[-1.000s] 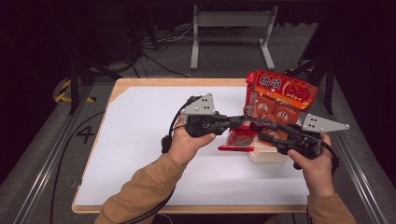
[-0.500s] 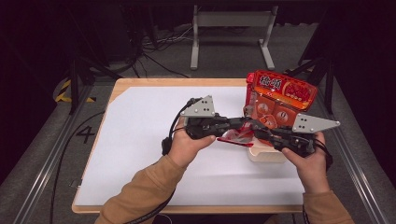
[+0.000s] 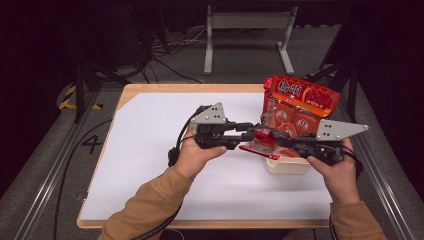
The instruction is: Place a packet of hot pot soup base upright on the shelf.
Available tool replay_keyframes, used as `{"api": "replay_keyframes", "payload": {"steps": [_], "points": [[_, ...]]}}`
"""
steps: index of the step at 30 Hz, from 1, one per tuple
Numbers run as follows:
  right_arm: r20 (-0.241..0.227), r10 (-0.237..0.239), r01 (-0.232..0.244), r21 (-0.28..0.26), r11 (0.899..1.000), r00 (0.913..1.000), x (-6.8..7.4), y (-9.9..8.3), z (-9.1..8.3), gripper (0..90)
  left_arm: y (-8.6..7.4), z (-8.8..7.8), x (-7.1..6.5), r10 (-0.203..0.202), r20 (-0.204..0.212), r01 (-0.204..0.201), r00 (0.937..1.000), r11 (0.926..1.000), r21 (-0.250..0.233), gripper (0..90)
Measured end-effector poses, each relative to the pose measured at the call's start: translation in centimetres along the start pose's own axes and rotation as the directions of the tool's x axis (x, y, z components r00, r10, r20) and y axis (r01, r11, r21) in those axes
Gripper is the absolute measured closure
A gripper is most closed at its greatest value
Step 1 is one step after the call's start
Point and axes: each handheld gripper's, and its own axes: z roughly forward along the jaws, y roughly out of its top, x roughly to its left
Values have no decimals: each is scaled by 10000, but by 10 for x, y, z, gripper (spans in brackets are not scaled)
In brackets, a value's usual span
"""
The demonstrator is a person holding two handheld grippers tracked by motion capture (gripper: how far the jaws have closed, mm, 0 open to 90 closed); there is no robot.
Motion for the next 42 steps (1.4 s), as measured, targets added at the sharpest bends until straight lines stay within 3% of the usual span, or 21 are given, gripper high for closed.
{"api": "replay_keyframes", "payload": {"steps": [5,14,23,32,34,38,42], "points": [[44,-1,0,177,9998,10000,-13,1,-11,898,-8,-11,4,-243,-265,245,9994,9997,74,544],[133,184,-191,502,9986,9997,-30,-6,-26,898,-24,-31,11,-501,-684,510,9964,9986,124,535],[221,223,-240,776,9967,9995,-38,-11,-38,898,-39,-53,12,-639,-1333,695,9890,9969,380,465],[72,151,-159,1254,9920,9999,-43,-16,-47,897,-60,-81,15,-1008,-2003,1121,9745,9926,462,450],[50,136,-141,1328,9910,9999,-43,-17,-48,897,-61,-84,16,-980,-2067,1104,9735,9927,493,448],[-117,182,-162,1487,9888,9998,-44,-18,-52,897,-70,-94,16,-1255,-2338,1402,9642,9890,474,438],[-279,159,-113,1579,9874,9995,-45,-19,-53,896,-74,-99,16,-1406,-2431,1543,9598,9873,383,432]]}}
